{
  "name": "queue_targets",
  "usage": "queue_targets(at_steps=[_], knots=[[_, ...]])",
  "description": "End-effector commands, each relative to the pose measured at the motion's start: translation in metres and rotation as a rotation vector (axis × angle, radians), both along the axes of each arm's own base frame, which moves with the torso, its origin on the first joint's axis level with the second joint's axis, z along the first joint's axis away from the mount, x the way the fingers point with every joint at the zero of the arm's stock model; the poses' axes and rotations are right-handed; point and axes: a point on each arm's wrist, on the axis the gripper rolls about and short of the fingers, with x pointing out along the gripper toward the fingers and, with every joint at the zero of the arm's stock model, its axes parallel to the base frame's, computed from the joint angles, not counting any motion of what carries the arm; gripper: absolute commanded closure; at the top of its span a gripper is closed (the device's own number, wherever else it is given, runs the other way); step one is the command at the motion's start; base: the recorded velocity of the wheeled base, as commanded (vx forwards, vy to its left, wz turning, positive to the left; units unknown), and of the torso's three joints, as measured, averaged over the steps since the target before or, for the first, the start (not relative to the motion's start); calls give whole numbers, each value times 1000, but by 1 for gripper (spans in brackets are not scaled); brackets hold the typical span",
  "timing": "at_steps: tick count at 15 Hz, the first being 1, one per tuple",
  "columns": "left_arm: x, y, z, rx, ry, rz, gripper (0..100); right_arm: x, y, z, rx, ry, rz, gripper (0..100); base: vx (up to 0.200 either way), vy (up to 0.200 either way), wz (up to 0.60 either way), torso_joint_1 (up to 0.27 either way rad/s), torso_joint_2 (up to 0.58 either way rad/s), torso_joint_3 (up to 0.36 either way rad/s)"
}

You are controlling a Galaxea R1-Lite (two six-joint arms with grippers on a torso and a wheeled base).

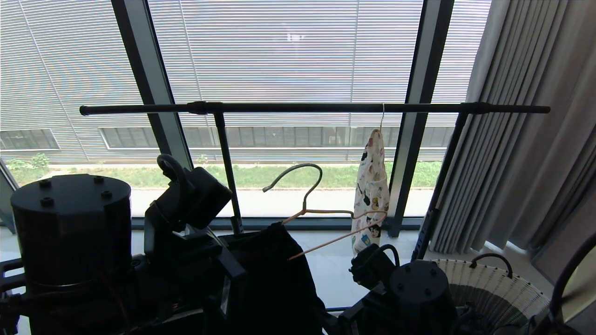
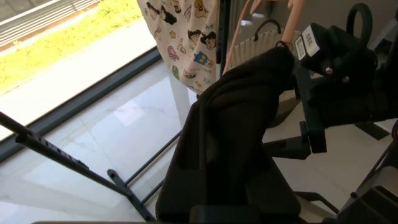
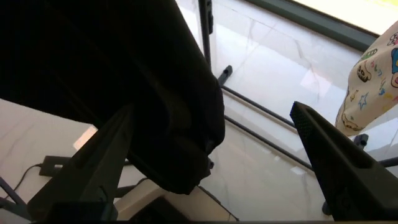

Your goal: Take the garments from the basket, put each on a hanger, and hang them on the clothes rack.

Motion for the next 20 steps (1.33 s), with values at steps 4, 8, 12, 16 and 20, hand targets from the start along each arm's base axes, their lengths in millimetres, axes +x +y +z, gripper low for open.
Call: queue_targets(at_steps=[4, 8, 12, 16, 20], knots=[[-4, -8, 4, -9, -9, -41, 100, 6, 4, -4, -5, 1, -13, 0, 0, 0, 0, 0, 0, 0], [-4, -8, 3, -7, -7, -40, 100, 14, 6, -7, -19, -21, -83, 0, 0, 0, 0, 0, 0, 0], [-4, -8, 4, -9, -9, -41, 100, 19, 2, -7, -22, -23, -105, 0, 0, 0, 0, 0, 0, 0], [-4, -8, 6, -14, -15, -40, 100, 19, 2, -15, -67, -36, -127, 100, 0, 0, 0, 0, 0, 0], [4, -9, -3, 25, 0, 16, 100, 28, -6, -13, -99, -71, -190, 100, 0, 0, 0, 0, 0, 0]])
